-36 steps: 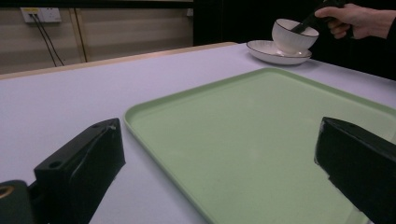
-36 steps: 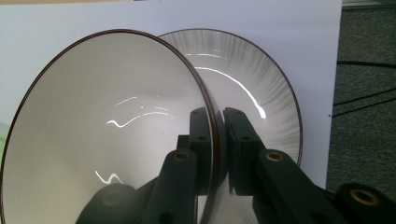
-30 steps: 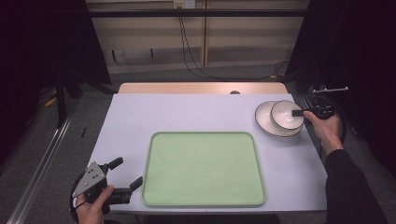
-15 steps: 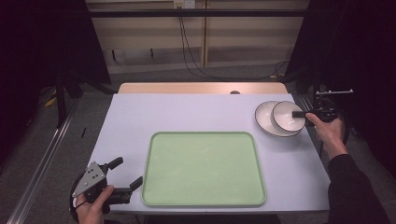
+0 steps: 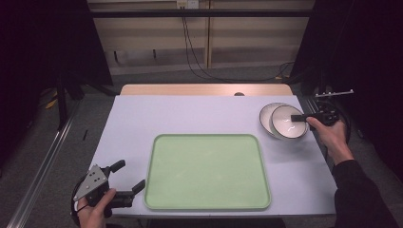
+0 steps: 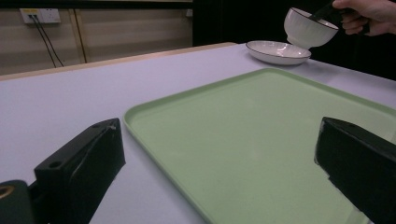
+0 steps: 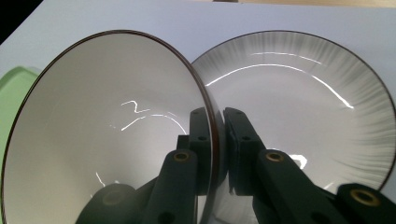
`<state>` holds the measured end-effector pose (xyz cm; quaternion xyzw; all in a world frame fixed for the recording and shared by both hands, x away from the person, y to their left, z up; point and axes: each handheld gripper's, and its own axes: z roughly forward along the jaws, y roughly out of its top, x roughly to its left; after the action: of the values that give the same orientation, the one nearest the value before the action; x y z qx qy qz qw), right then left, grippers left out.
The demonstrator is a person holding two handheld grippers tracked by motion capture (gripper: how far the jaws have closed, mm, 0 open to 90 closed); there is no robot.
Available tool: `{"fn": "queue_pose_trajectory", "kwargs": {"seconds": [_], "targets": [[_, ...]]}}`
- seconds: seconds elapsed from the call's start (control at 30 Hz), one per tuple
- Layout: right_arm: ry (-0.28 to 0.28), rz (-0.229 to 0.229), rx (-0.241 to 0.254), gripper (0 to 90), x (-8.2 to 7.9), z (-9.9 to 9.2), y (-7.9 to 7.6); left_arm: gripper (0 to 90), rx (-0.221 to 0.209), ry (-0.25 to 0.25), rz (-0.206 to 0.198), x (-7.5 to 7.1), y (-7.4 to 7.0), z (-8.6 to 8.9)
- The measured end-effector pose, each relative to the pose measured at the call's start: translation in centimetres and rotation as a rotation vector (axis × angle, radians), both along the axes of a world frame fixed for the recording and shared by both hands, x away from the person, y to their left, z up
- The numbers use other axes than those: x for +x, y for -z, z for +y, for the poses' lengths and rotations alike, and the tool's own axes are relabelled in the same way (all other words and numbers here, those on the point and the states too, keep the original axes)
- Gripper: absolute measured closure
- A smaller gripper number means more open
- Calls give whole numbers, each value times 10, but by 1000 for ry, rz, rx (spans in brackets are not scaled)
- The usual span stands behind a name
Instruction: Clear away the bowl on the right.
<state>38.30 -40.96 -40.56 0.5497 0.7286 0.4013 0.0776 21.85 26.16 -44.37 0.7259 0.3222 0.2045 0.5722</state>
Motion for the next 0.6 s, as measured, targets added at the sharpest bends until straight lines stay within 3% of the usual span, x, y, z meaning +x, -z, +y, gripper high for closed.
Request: {"fn": "queue_pose_trajectory", "kwargs": {"seconds": [0.6], "targets": [[-131,11,-44,824,-9,43,-10,15,1,4,0,0,0,0]]}}
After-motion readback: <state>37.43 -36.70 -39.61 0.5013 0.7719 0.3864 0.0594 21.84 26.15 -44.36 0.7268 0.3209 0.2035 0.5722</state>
